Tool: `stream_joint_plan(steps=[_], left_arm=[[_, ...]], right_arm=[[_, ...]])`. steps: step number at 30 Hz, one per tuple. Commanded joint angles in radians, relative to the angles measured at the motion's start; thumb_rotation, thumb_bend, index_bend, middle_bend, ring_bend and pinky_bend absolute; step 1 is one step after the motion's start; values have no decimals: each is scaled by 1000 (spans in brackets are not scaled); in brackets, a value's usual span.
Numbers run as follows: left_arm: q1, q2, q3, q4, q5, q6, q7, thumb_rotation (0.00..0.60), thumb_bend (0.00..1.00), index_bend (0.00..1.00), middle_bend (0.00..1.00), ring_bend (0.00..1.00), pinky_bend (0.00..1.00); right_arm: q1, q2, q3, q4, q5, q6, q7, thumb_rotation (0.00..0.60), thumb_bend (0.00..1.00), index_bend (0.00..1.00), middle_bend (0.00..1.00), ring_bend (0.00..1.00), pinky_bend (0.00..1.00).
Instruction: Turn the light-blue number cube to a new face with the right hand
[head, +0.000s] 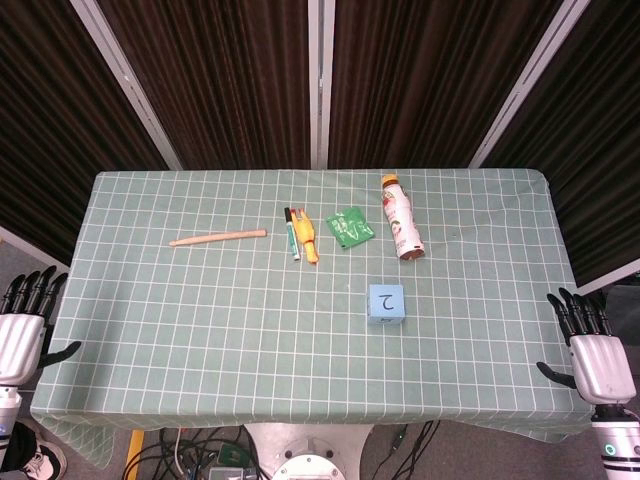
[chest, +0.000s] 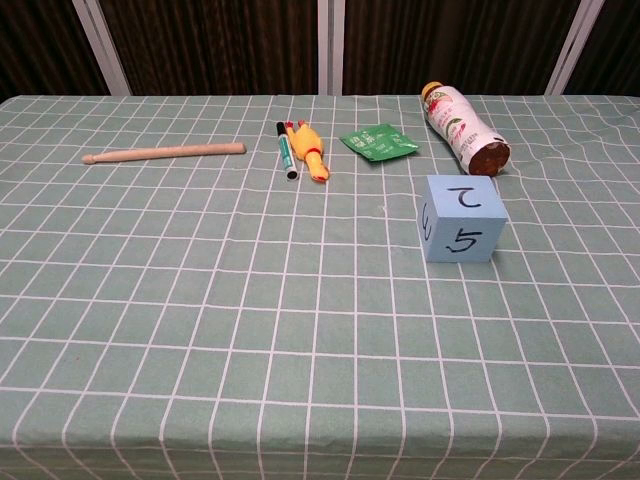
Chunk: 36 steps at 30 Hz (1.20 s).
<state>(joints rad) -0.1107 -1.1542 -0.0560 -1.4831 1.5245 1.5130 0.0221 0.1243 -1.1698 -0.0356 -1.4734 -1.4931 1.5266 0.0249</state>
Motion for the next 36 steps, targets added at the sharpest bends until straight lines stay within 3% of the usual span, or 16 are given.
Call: stream_joint_plan(steps=[1,8,9,10,12,13,14,16,19,22,25,28,36], left_arm=[[0,2,0,-10,-5,-5,-6,600,1,27,0,0,0],[-4,20,14,-45,-3,-31,-43,600,1,27,0,0,0],[-5,24,14,-49,0,-32,-46,600,1,27,0,0,0],[-7,28,13,-53,2,-31,-50,600,1,27,0,0,0],[-9,33,12,-56,7,-29,-64,600,1,27,0,0,0],[-9,34,13,-57,8,-31,-69,600,1,27,0,0,0],[-9,35,16,-58,11,-32,-73,600,1,27,0,0,0],[-6,31,20,-57,16,-29,-76,600,1,27,0,0,0],[-4,14,21,-45,15,-24,-81,600,2,27,0,0,0],[-9,3,20,-38,14,-32,-85,600,1,27,0,0,0],[-17,0,22,-34,21,-41,-80,600,1,27,0,0,0],[-21,2,23,-33,19,-48,-81,600,1,27,0,0,0],[-20,13,27,-39,14,-55,-86,600,1,27,0,0,0]], right_arm=[[1,-3,6,1,-8,-10,11,600,0,0,0,0,0],[4,27,27,-12,8,-45,39,600,1,0,0,0,0],[3,30,28,-14,2,-42,41,600,42,0,0,0,0],[4,32,28,-14,-6,-40,43,600,156,0,0,0,0],[5,33,30,-12,-16,-39,36,600,652,0,0,0,0],[4,31,33,-13,-13,-39,22,600,849,0,3,0,0],[0,24,42,-17,-3,-33,-3,600,982,0,33,8,17],[-2,17,52,-20,3,-26,-27,600,1000,0,221,172,218],[2,32,54,-27,1,-41,-36,600,1000,0,612,549,586],[7,54,55,-38,11,-66,-79,600,1000,0,818,713,696],[18,76,58,-63,22,-98,-102,600,1000,0,926,792,725],[37,104,57,-109,27,-147,-108,600,1000,0,965,826,733],[232,248,77,-327,135,-534,-145,600,1000,0,973,836,734]])
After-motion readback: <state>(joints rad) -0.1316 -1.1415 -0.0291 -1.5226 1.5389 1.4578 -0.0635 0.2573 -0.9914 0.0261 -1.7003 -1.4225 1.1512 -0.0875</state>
